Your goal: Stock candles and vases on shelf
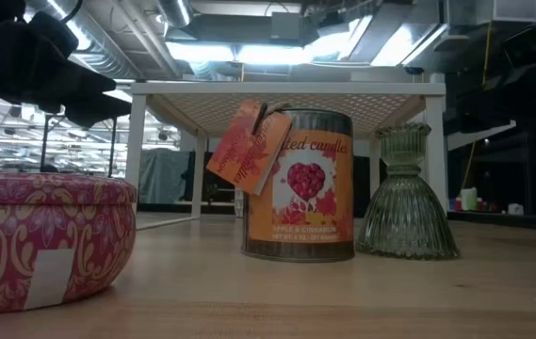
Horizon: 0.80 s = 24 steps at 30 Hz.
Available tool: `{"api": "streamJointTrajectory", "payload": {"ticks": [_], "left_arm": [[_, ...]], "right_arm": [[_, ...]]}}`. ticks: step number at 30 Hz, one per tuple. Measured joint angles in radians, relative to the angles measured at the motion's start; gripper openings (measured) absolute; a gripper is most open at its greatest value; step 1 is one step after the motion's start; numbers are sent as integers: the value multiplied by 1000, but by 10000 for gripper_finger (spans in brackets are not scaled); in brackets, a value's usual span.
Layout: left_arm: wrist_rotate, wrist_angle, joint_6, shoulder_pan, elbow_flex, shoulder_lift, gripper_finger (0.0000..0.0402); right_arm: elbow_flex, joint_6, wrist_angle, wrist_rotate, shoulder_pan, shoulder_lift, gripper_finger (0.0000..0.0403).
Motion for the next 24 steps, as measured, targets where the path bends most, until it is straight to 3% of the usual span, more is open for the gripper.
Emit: {"api": "streamJointTrajectory", "payload": {"ticks": [19,24], "left_arm": [[0,0,0,0,0,0,400],[0,0,0,0,0,0,400]], "right_arm": [[5,0,1,0,2,0,7],[162,0,-163,0,33,67,7]]}}
